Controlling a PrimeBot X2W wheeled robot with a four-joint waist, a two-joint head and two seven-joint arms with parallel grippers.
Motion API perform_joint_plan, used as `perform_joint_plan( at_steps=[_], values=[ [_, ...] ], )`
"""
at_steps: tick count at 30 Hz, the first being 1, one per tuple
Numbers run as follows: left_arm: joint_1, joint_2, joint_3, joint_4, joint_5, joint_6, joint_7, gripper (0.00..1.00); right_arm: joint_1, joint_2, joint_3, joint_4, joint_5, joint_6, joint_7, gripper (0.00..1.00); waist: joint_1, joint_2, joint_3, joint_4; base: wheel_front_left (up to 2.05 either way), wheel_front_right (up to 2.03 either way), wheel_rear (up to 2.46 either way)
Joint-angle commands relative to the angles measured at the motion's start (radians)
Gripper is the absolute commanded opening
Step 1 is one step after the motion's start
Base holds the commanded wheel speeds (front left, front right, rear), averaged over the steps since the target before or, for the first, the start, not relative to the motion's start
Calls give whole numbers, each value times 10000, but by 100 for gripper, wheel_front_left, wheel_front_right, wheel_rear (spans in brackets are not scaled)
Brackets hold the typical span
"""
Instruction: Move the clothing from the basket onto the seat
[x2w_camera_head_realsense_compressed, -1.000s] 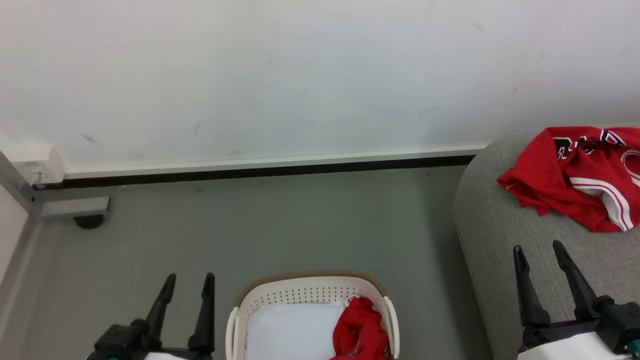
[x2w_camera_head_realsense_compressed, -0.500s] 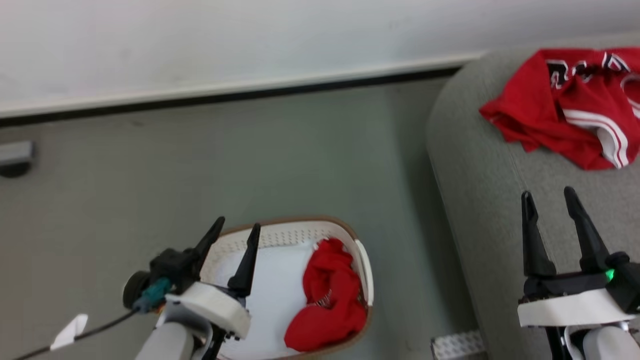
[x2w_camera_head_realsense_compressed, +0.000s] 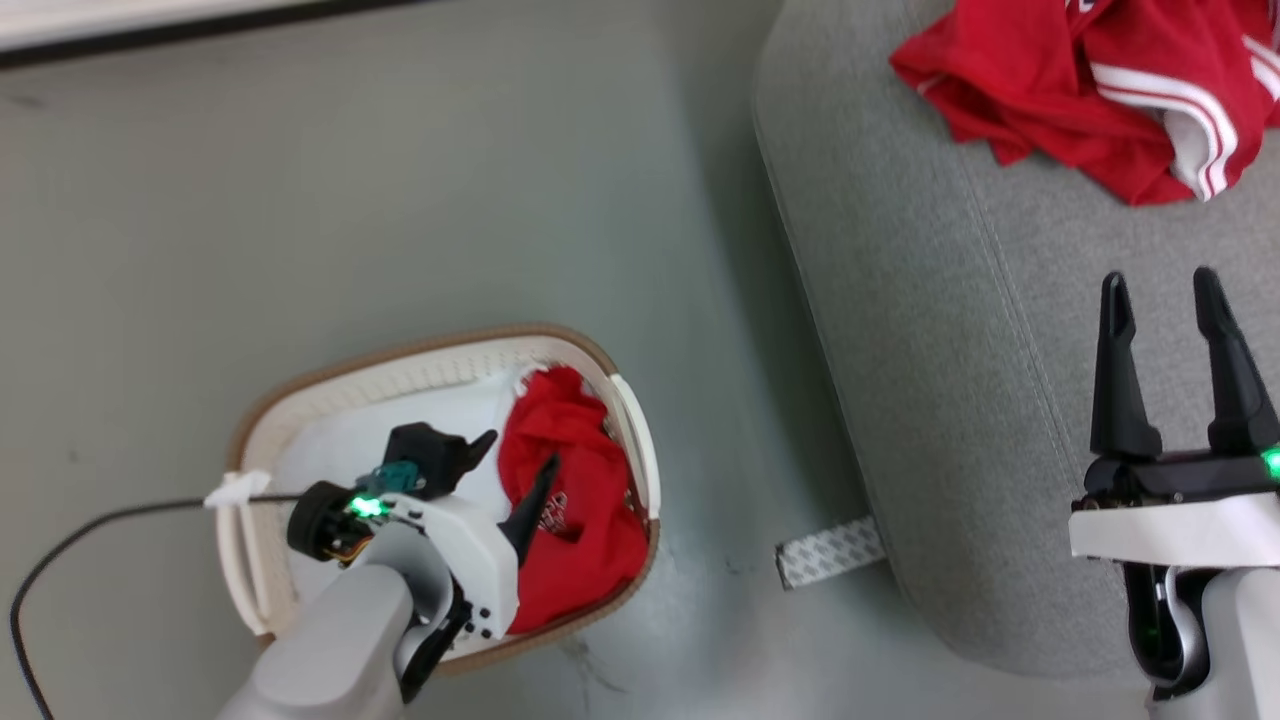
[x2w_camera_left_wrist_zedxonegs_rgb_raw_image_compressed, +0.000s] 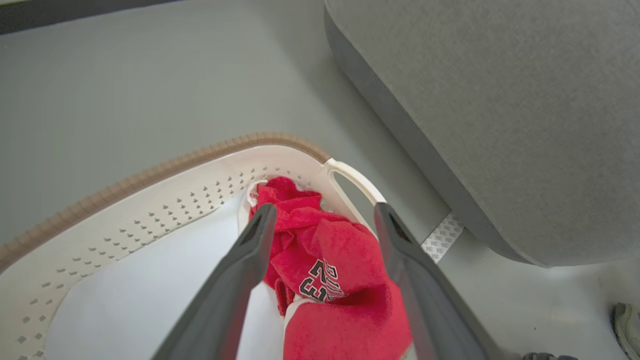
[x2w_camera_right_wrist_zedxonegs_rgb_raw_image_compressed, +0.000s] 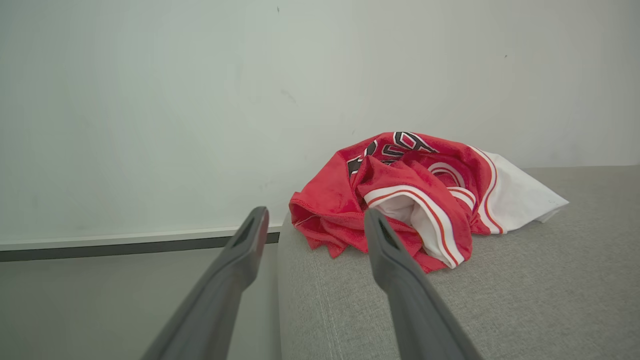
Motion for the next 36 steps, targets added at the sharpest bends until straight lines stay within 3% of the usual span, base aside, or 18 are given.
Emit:
perform_joint_plan(
  at_steps=[1,13,18,22,23,24,36],
  values=[
    [-195,101,-259,105,-327,20,151,100,-209,43,-38,-46,129,-22,-4,100,-3,0,689,-433,0,0,0],
    [-1515,1350,-4228,-576,-3434,20,2087,100,-824,85,122,-135,803,-22,-4,100,-3,0,2100,-1105,0,0,0],
    [-2137,1714,-5066,-98,-4082,20,2856,100,-938,84,359,-157,1134,-22,-4,100,-3,0,2641,-1310,0,0,0],
    [-2442,1645,-5482,507,-4378,18,3334,100,-1072,76,496,-150,1345,-22,-4,100,-3,0,2852,-1426,0,0,0],
    [-2491,1612,-5571,604,-4427,18,3394,38,-1089,78,528,-136,1370,-22,-4,100,-3,0,2869,-1445,0,0,0],
    [-2530,1588,-5651,676,-4466,18,3430,0,-1099,76,554,-120,1388,-22,-4,100,-3,0,2870,-1462,0,0,0],
    [-2283,1292,-6053,777,-5243,18,2797,0,-917,77,436,56,1080,-22,-4,100,-3,0,2014,-1279,0,0,0]
  ],
)
